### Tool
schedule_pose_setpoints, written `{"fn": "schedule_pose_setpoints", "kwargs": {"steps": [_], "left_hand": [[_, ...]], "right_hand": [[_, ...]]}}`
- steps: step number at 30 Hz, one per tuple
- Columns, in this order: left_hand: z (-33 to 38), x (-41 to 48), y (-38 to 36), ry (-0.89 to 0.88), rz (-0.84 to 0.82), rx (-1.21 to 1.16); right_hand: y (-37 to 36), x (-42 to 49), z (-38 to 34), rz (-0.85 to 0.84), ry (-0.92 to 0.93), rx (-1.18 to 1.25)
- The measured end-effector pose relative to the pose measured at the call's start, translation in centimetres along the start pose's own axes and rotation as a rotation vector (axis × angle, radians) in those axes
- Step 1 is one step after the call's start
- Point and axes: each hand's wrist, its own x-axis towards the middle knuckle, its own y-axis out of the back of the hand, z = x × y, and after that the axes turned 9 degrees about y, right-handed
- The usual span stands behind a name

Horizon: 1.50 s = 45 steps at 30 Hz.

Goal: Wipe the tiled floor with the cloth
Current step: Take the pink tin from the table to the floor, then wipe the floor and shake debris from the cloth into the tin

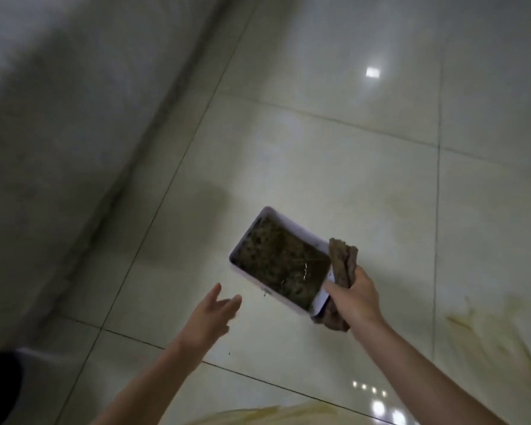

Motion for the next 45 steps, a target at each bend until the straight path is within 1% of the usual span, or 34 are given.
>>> {"fn": "schedule_pose_setpoints", "kwargs": {"steps": [2,4,6,8,10,13,15,18,21,22,23,24,25,26,27,29,32,33,34,35,36,38,39,41,42,43,45], "left_hand": [[-1.6,3.0,1.9,-0.022,0.166,0.253],[-2.9,5.8,4.0,-0.066,0.282,0.523],[-3.9,8.2,5.8,-0.104,0.324,0.762],[-4.7,10.4,7.3,-0.084,0.328,1.002],[-5.3,12.3,8.1,-0.068,0.352,1.177],[-5.9,14.8,8.7,-0.146,0.427,1.383],[-6.4,15.8,8.9,-0.188,0.410,1.434],[-7.8,16.6,8.5,-0.184,0.334,1.497],[-9.1,16.5,8.1,-0.192,0.371,1.565],[-9.3,16.5,8.0,-0.241,0.412,1.576],[-9.4,16.6,8.0,-0.338,0.458,1.560],[-9.4,16.9,7.9,-0.441,0.472,1.531],[-9.4,17.1,7.8,-0.498,0.481,1.517],[-9.5,17.2,7.7,-0.540,0.525,1.513],[-9.5,17.4,7.6,-0.535,0.550,1.514],[-8.6,17.4,7.6,-0.555,0.586,1.540],[-8.3,17.6,7.9,-0.515,0.626,1.514],[-8.1,17.3,7.9,-0.501,0.619,1.505],[-7.9,16.9,7.5,-0.486,0.612,1.500],[-8.0,16.5,7.0,-0.447,0.609,1.501],[-8.2,16.4,6.4,-0.410,0.614,1.523],[-8.1,16.8,5.4,-0.372,0.669,1.635],[-7.9,17.0,4.8,-0.337,0.684,1.670],[-8.0,17.5,3.9,-0.345,0.712,1.682],[-8.2,17.7,3.5,-0.345,0.731,1.693],[-8.6,17.9,3.2,-0.313,0.732,1.683],[-9.3,18.0,2.7,-0.245,0.728,1.660]], "right_hand": [[-1.6,2.3,1.6,0.040,-0.003,-0.032],[-2.8,4.4,2.9,0.070,-0.012,-0.056],[-4.0,6.4,3.7,0.086,-0.014,-0.080],[-5.4,8.2,4.3,0.103,-0.013,-0.100],[-6.6,9.8,4.8,0.113,0.004,-0.121],[-8.1,11.9,5.3,0.114,0.041,-0.158],[-8.8,12.9,5.6,0.107,0.063,-0.162],[-9.6,13.6,6.7,0.098,0.073,-0.139],[-10.2,14.3,7.4,0.070,0.105,-0.112],[-10.3,14.6,7.5,0.059,0.127,-0.104],[-10.4,14.8,7.6,0.042,0.155,-0.093],[-10.3,15.0,7.8,0.020,0.183,-0.071],[-10.2,15.1,8.1,0.002,0.206,-0.040],[-9.9,15.1,8.6,-0.007,0.227,0.005],[-9.4,15.0,9.0,0.000,0.249,0.074],[-8.2,14.8,10.4,0.062,0.275,0.258],[-5.4,13.8,13.4,0.167,0.299,0.468],[-4.2,13.2,14.2,0.193,0.292,0.484],[-3.0,12.4,15.0,0.214,0.281,0.424],[-1.7,11.5,15.9,0.235,0.270,0.288],[-0.5,11.0,17.0,0.250,0.278,0.109],[1.4,10.9,19.6,0.238,0.352,-0.282],[1.9,11.4,20.9,0.203,0.403,-0.457],[1.8,13.3,23.4,0.067,0.455,-0.776],[1.4,14.4,24.6,0.024,0.478,-0.874],[0.8,15.5,25.5,0.027,0.504,-0.908],[-0.8,17.3,25.8,0.166,0.491,-0.855]]}}
